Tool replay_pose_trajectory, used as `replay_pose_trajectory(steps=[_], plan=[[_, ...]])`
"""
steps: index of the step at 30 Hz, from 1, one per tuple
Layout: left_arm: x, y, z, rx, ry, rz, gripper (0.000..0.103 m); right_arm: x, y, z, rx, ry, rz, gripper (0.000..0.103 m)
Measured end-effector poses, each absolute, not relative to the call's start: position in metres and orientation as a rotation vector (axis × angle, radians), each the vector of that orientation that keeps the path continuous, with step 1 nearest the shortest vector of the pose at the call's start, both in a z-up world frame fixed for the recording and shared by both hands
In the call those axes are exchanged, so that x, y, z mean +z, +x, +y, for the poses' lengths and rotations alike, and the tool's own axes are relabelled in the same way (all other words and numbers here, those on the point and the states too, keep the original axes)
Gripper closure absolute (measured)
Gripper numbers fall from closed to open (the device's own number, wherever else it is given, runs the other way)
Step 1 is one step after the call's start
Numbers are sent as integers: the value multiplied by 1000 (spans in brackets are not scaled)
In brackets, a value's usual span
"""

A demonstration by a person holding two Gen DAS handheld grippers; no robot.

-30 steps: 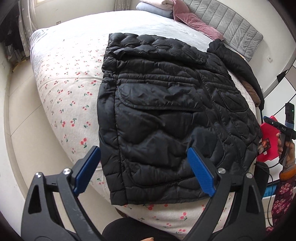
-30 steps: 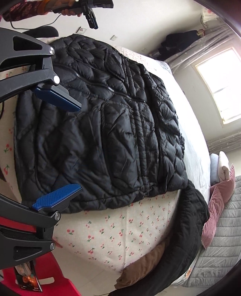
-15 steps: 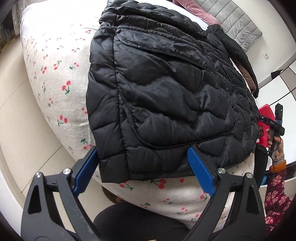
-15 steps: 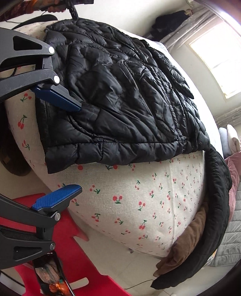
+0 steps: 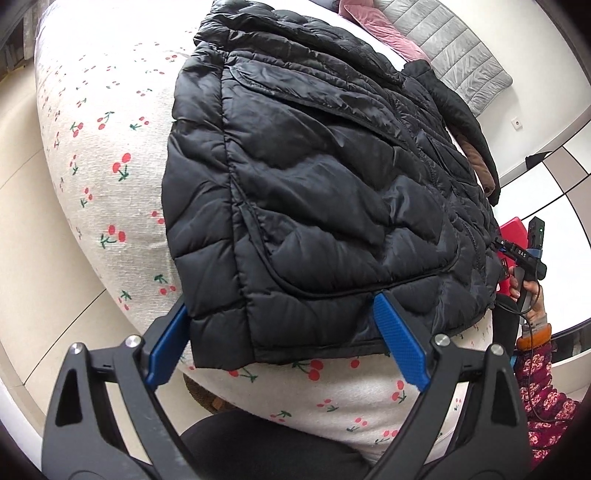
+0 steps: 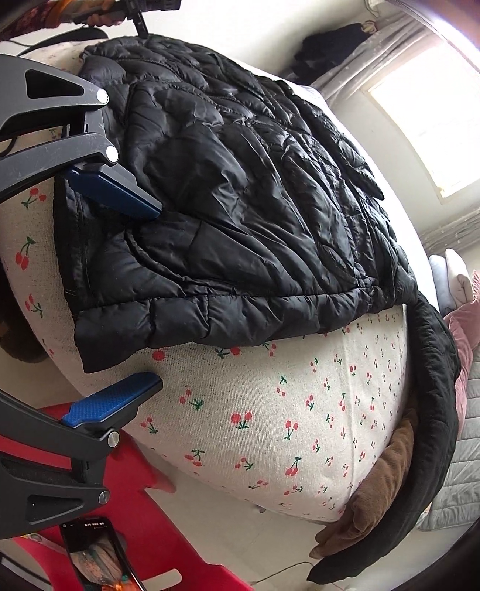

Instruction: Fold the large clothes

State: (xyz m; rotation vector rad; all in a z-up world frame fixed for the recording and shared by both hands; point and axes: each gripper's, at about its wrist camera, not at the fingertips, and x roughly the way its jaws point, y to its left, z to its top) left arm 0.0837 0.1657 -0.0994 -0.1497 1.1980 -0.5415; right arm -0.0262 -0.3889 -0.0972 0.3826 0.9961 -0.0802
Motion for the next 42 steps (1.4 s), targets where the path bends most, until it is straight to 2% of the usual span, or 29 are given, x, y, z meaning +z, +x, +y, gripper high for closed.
replay_pose_trajectory(steps=[2,4,7,14,22,24,25,26,27,28,29,30,31,42], plan=[[-98,84,165,-530,-147,1191,14,-96,-26,-386,-79,369,993,23],[-97,83,166,-520,-144,1181,16,-93,-27,-380,-69,347,990,34],[-92,83,170,-473,-124,1175,16,-90,-26,-373,-58,318,996,42],[-66,82,178,-413,-86,1076,16,-90,-22,-374,-55,336,1012,41],[-93,115,159,-434,-54,1119,17,-88,-16,-373,-53,330,1020,40],[-90,114,156,-445,-52,1107,27,-88,-14,-372,-51,324,1023,41],[-88,113,156,-455,-58,1105,38,-88,-13,-372,-49,322,1022,43],[-87,112,156,-483,-79,1108,53,-87,-12,-370,-41,322,1022,45],[-87,111,156,-522,-110,1118,65,-86,-11,-368,-30,325,1023,57],[-88,110,155,-550,-138,1133,80,-85,-9,-364,-7,329,1029,74],[-88,109,153,-545,-140,1137,83,-83,-7,-361,12,332,1031,82],[-86,107,151,-535,-135,1131,85,-80,-6,-357,22,323,1026,89],[-83,105,150,-534,-147,1123,88,-77,-6,-353,21,310,1018,92],[15,62,157,-685,-333,865,90,5,-49,-355,79,417,744,95]])
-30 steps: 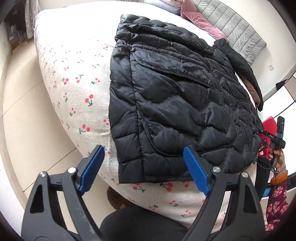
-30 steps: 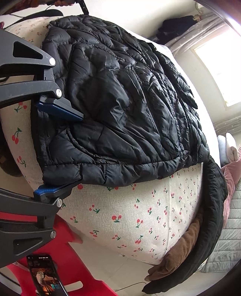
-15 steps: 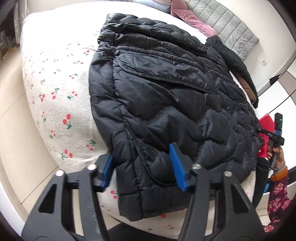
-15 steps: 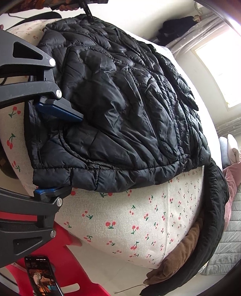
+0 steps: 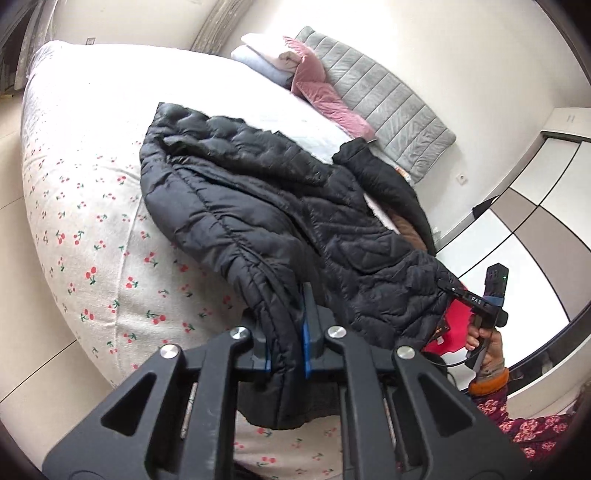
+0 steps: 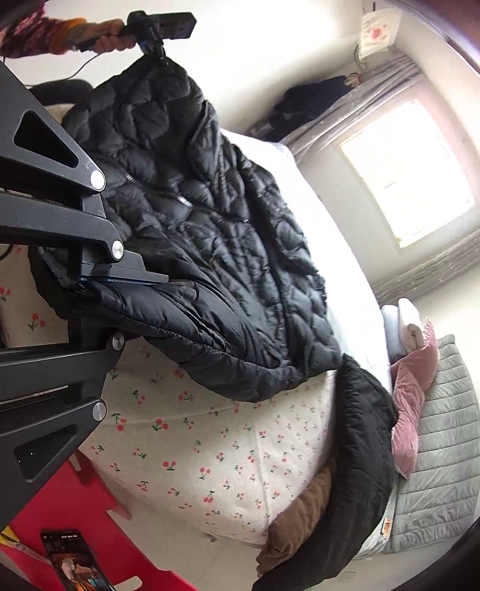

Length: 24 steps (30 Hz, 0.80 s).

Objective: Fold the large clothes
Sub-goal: 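Grasp the jacket hem with the left tool while the right tool grasps the hem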

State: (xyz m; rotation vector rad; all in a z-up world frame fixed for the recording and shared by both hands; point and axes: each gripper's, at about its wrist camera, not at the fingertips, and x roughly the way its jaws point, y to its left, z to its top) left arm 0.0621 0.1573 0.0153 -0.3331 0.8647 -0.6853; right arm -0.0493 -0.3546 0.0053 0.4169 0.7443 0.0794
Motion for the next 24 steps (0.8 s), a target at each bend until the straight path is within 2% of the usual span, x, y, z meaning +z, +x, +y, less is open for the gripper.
replay_pose_trajectory(steps=[10,18,24], plan=[[94,50,188,-720,-420,643,90,100,-61,-366,37,399,477,95],[80,139,197,-584,-520,710,90,108,28,-377,-19,415,441,95],[58,233,183,-466,-494,758,90,85,123,-388,-61,399,503,95]])
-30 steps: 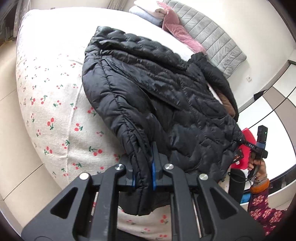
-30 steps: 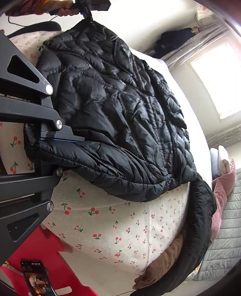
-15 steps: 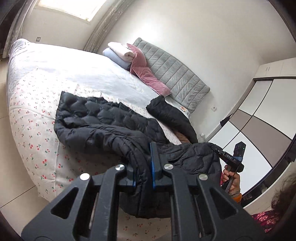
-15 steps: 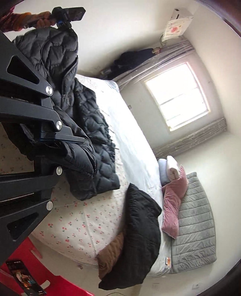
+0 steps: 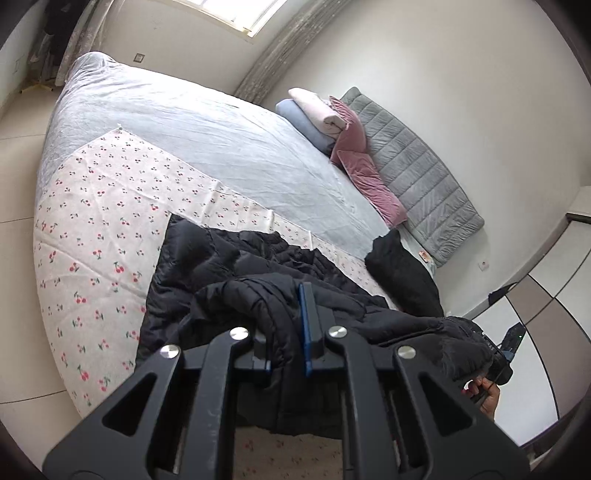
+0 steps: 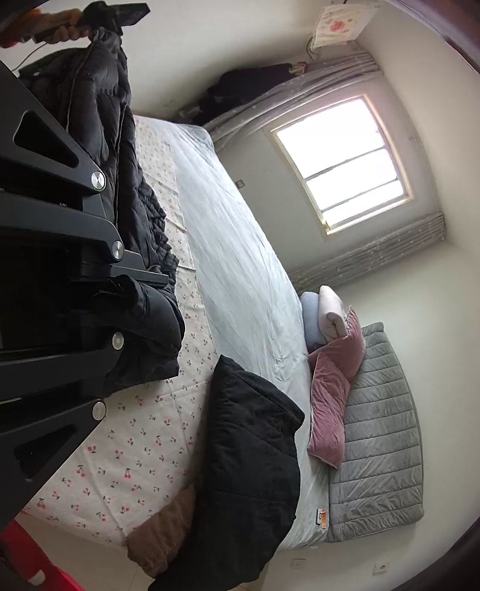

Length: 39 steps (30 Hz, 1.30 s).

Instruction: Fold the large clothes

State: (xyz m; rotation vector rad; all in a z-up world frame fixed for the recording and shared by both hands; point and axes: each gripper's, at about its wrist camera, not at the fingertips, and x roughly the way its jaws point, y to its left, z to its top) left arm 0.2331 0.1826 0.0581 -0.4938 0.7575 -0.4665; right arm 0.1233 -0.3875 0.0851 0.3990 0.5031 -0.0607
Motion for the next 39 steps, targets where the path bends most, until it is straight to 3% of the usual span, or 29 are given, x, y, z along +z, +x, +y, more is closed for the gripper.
replay_pose_trajectory(steps=[8,14,21,24,26,27,28,29,31,39], plan=[[-12,338,150,-344,-411,871,88,4,238,-402,-115,356,709,95],[-68,370,138,-331,-394,929,85,-65,275,-413,-145,351,823,94],[-66,366,132,-349,-341,938,81,-79,271,-412,-147,365,846,87],[-52,355,139,-367,-349,940,72,-64,260,-411,-134,378,849,77],[-41,343,144,-381,-350,924,64,-52,246,-412,-116,391,834,63],[-35,336,146,-387,-342,912,60,-46,239,-412,-111,394,823,46],[-28,329,147,-391,-328,902,49,-39,229,-412,-103,393,803,35],[-22,320,149,-385,-308,883,34,-33,221,-411,-93,389,789,34],[-9,303,152,-373,-259,828,26,-23,204,-408,-63,373,773,34],[16,243,128,-434,-16,798,25,-11,158,-365,31,229,819,33]])
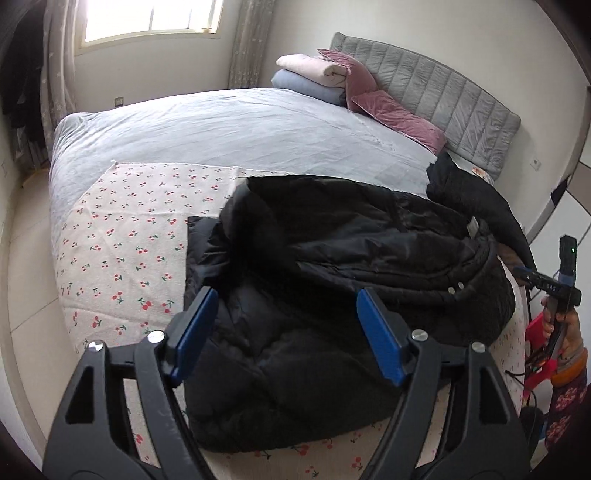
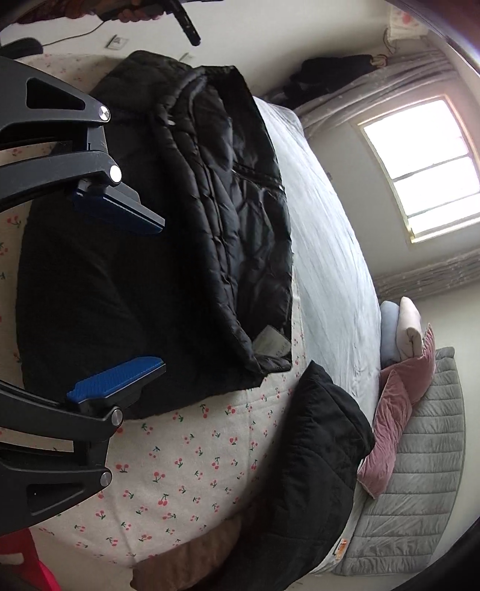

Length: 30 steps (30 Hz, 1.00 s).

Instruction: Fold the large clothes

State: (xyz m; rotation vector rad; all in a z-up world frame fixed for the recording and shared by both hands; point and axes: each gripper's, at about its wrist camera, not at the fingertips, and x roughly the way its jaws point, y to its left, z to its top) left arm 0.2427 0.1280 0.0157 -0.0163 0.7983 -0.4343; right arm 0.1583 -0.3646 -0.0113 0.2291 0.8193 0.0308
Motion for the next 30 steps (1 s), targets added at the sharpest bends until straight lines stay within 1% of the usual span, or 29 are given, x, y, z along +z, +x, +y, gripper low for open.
replay_pose_trajectory(steps=[3,7,9,12,15,17,21,24,26,29,30], plan=[[2,235,93,-531,102,858,25,-21,169,-331,82,124,890,33],[-35,258,37,-575,239,994,25,-37,213,-291,97,-22,987,33],[-41,276,16,-565,273,998,25,-36,238,-283,88,-61,992,33],[-29,315,2,-534,233,959,25,-19,279,-287,52,-49,953,33],[-9,361,11,-406,157,878,25,3,306,-312,-61,20,865,33],[1,384,30,-259,103,838,25,14,310,-336,-140,75,816,33],[13,389,78,-227,-62,802,25,20,286,-387,-171,196,752,33],[-1,388,101,-231,-71,831,25,2,273,-417,-161,249,782,33],[-19,393,112,-208,-79,888,25,-14,274,-429,-158,283,833,33],[-49,406,131,-185,-200,995,27,-45,285,-440,-142,384,891,33],[-56,409,135,-188,-258,1009,31,-52,288,-441,-148,403,893,40]])
